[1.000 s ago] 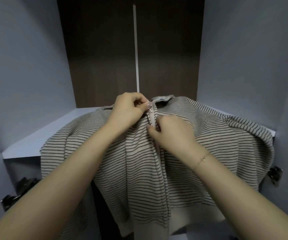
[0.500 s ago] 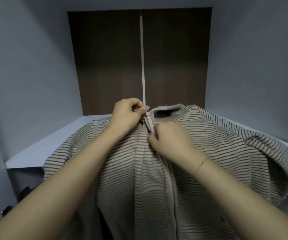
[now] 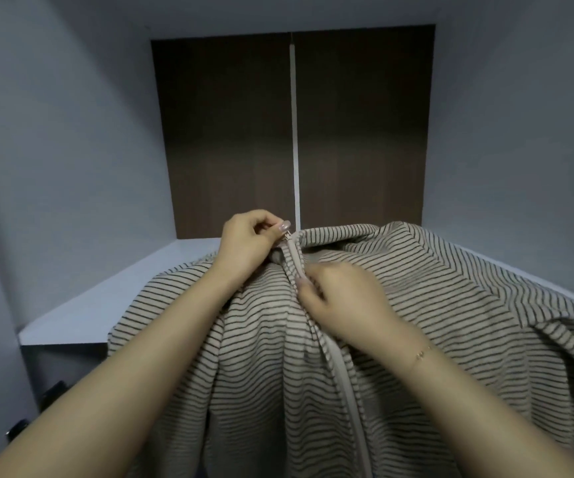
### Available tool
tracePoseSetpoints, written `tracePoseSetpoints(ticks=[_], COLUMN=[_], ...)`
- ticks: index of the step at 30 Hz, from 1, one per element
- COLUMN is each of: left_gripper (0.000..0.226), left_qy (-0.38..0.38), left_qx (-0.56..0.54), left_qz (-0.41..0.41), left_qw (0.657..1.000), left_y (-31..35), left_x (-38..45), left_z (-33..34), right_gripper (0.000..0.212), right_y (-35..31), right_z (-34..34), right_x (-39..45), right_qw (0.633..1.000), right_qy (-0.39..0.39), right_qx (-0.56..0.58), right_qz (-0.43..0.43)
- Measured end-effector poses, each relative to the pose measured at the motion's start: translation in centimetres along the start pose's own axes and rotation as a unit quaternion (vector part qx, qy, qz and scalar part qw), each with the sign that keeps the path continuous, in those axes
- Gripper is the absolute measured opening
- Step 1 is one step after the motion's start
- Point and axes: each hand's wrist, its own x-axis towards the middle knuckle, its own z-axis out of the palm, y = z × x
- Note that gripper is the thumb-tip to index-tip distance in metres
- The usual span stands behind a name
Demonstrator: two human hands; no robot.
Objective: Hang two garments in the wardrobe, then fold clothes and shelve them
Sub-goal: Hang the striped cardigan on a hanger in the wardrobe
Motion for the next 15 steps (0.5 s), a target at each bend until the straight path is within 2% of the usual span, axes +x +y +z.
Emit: tracePoseSetpoints(ticks=[2,6,8,9,10,12,13,15], left_gripper=[0.010,0.009,0.006,0.013,0.027,0.055,0.064,0.072], left_qy=[0.001,-0.002,-0.020,-0.024,-0.027,-0.043,-0.061,-0.098], left_qx=[-0.023,0.013,0.052,0.106,0.190,0.340,0.363,0.346], left_qz=[-0.013,0.061,0.087,0.085,0.061,-0.044,-0.090,-0.111], left_qw=[1.000,0.998,0.995,0.990,0.980,0.938,0.925,0.927], left_y=[-0.4,-0.6,-0.9,-1.4,-2.1,-3.4,-3.9,-4.9], left_x=[-0.3,-1.1,-1.3,-1.2,-1.2,-1.3,-1.5,-2.0], left_z=[0.2,0.4,-0.4,-1.0,-1.7,-3.4,-4.0,-4.7], right_gripper=[0.032,0.029,0.027,0.029,0.032,0.038,0.042,0.049], right_y=[0.3,0.3,0.3,0.3,0.3,0.2,0.2,0.1], right_z=[0.0,-0.5,-0.2,0.0,0.2,0.6,0.8,1.1], right_x=[-1.0,-1.9,-2.4,-2.7,-3.0,-3.6,-3.8,-4.1], right_qw=[1.000,1.000,1.000,0.999,0.998,0.996,0.995,0.993], right_qy=[0.005,0.008,0.023,0.027,0.028,0.031,0.034,0.046], right_qx=[0.011,0.004,0.013,0.025,0.041,0.066,0.073,0.096], right_qz=[-0.018,-0.027,-0.007,0.012,0.032,0.055,0.056,0.054])
